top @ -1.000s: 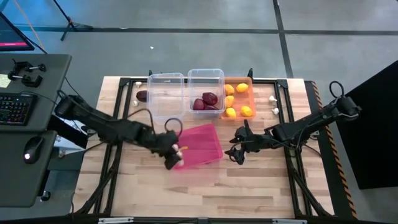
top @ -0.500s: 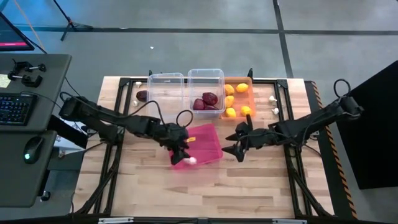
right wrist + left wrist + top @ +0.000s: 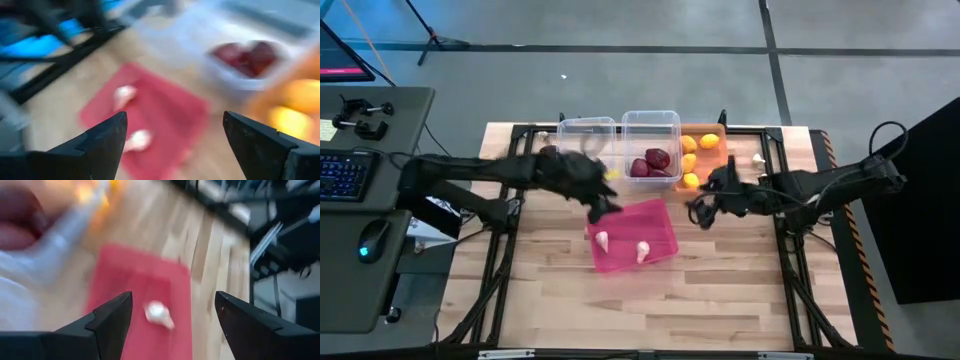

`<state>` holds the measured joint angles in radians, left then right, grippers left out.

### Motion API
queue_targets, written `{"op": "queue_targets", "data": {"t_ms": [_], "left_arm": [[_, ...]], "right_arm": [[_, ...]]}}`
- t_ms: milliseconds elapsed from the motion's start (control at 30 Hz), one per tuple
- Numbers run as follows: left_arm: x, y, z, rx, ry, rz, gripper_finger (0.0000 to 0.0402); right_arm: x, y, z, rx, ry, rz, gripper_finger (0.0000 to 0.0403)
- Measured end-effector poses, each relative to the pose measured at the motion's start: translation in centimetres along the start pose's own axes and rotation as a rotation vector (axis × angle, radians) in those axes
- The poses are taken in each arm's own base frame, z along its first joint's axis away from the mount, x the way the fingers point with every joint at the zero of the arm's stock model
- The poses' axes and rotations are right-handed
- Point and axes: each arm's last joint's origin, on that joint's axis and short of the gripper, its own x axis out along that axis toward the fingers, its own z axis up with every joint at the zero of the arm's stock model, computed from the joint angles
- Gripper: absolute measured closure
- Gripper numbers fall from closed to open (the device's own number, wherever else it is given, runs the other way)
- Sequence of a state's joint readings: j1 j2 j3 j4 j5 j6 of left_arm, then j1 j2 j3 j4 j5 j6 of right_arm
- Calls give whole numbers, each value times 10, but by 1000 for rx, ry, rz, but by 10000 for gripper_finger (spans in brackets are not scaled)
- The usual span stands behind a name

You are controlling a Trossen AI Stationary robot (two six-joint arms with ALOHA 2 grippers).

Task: Sort produce into baskets
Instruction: Put the white garlic into the pink bin

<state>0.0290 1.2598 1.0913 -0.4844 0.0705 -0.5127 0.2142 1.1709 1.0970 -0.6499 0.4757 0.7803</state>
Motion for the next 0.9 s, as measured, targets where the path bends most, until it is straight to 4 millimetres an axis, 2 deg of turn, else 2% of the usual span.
{"op": "queue_targets", "data": {"t_ms": [100, 200, 300, 367, 500, 767, 900], "left_arm": [[-39, 6, 11, 54, -157, 41, 134], [-72, 12, 16, 99, -305, 134, 134], [-96, 18, 20, 79, -421, 175, 134], [-105, 22, 21, 65, -466, 182, 134], [-101, 28, 18, 35, -523, 137, 134], [-59, 54, -3, -117, -527, 44, 134], [-50, 63, -5, -247, -609, -8, 134]], "right_arm": [[-7, -17, 3, 97, -15, -227, 84], [-10, -42, -4, 255, 13, -459, 84], [-9, -68, -18, 431, 92, -667, 84], [-10, -82, -24, 516, 114, -778, 84], [-7, -110, -31, 661, 163, -898, 84], [21, -168, -52, 736, 309, -990, 84], [36, -194, -64, 776, 291, -988, 84]]}}
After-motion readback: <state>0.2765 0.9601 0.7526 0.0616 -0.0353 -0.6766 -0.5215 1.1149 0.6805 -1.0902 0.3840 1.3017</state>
